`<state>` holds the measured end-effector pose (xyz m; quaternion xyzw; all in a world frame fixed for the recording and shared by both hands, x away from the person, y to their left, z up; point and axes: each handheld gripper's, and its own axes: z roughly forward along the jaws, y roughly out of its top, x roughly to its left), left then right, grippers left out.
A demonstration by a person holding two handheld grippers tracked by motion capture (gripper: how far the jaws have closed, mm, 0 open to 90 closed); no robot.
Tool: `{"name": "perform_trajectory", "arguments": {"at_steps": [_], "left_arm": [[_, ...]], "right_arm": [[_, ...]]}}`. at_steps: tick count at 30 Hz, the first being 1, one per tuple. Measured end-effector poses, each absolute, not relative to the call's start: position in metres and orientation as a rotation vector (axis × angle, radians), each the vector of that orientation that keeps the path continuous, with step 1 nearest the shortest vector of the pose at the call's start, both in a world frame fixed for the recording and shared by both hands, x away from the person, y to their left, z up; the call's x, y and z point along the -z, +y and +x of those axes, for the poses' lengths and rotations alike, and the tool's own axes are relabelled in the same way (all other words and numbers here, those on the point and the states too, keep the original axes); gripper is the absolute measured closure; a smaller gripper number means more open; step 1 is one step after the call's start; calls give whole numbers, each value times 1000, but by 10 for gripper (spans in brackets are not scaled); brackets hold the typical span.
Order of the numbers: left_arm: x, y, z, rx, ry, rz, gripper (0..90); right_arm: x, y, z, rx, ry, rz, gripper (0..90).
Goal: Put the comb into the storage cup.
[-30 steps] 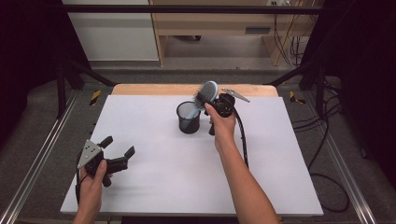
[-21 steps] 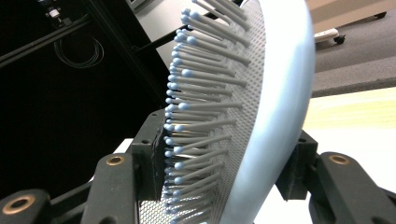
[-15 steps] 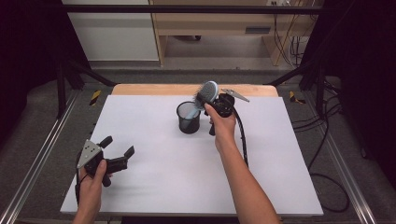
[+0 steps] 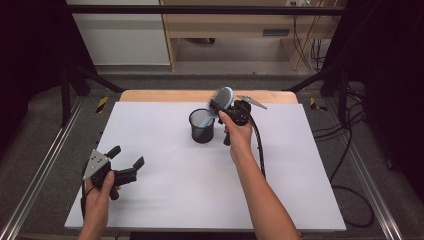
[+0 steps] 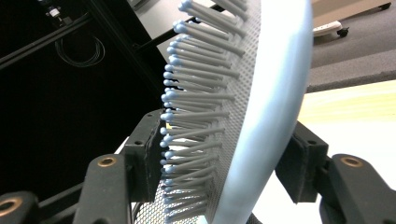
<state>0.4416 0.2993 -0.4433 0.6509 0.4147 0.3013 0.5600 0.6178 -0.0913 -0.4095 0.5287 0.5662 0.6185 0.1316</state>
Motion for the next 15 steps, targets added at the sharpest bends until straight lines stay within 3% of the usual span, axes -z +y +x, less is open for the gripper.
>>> {"name": "perform_trajectory", "arguments": {"at_steps": [15], "left_arm": [[444,299,442,-708,977,1536,15]], "right_arm": [[410,-90,618,-1788,1649,1560,308]]}}
